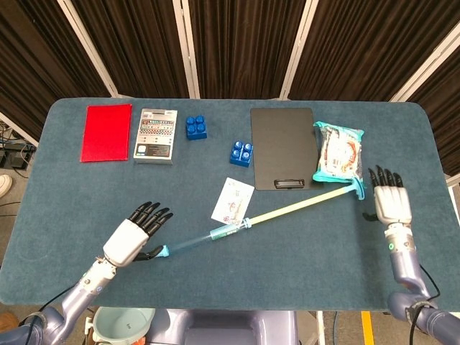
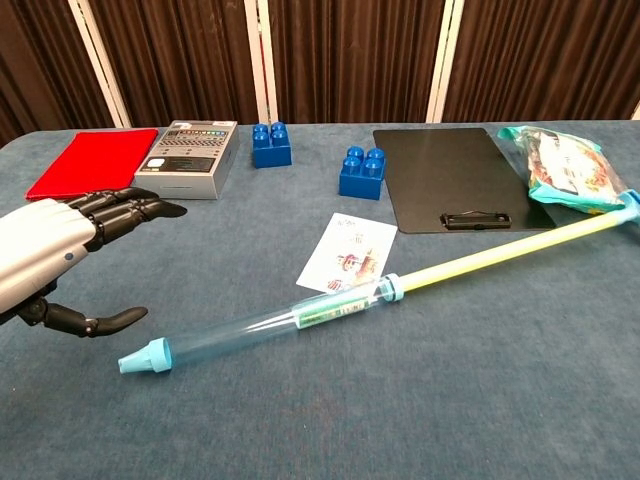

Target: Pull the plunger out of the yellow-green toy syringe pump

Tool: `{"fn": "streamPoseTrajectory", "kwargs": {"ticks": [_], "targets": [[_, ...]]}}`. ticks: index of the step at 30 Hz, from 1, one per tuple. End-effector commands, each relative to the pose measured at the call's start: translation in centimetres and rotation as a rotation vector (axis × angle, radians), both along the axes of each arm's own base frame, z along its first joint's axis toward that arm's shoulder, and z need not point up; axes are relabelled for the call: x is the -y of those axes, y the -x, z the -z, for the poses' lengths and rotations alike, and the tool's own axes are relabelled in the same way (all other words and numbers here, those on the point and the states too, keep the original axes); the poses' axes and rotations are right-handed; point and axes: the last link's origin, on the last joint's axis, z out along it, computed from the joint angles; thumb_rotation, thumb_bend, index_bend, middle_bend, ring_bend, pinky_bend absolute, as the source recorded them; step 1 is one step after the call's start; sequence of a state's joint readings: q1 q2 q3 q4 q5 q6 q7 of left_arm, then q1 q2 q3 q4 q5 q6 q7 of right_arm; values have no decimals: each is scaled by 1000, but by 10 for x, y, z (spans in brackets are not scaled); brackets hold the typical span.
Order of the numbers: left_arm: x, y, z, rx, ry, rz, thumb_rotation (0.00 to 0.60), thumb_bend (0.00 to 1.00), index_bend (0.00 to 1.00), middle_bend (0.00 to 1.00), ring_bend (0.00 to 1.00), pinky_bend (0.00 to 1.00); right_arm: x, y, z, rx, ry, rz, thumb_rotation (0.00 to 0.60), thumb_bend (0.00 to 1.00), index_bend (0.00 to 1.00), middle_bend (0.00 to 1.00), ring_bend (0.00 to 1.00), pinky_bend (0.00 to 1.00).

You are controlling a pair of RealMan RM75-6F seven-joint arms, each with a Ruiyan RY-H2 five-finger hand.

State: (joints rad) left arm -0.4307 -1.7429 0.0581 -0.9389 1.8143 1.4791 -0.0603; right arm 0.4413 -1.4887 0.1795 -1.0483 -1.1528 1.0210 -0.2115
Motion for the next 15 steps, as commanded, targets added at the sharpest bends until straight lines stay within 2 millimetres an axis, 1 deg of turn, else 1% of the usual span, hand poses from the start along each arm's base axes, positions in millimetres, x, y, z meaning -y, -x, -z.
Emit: {"fn": "streamPoseTrajectory", "kwargs": {"ticks": [1, 5, 6, 8, 10, 12, 15], "targets": [[-2, 5, -3, 14, -10, -19, 600, 297, 88, 112, 67, 133, -12, 2, 8, -3, -29, -17, 600, 93, 0, 0, 0, 86], [0, 8, -14, 32, -35, -12, 600, 272, 91, 100, 67, 133, -24, -7, 2, -13, -21, -80, 600, 87, 0, 0, 0, 85], [1, 10, -17, 29, -37, -18, 600, 270, 93, 97, 66, 133, -28, -13, -1, -1, -18, -107, 600, 80, 0, 0, 0, 86], [6, 16, -24, 3, -42, -42, 600, 261, 101, 87, 66, 133, -40, -31, -10, 42, 2, -192, 600, 64, 0, 0, 0, 86], [12, 22, -36, -27, -58, -73, 600, 244, 106, 81, 67, 133, -57, -50, -22, 75, 36, -283, 600, 49, 0, 0, 0, 86], [21, 28, -50, -56, -85, -118, 600, 226, 107, 78, 67, 132, -76, -61, -34, 84, 67, -334, 600, 38, 0, 0, 0, 86], [38, 37, -75, -106, -139, -229, 600, 209, 104, 74, 67, 130, -102, -62, -53, 63, 109, -301, 600, 31, 0, 0, 0, 86]]}}
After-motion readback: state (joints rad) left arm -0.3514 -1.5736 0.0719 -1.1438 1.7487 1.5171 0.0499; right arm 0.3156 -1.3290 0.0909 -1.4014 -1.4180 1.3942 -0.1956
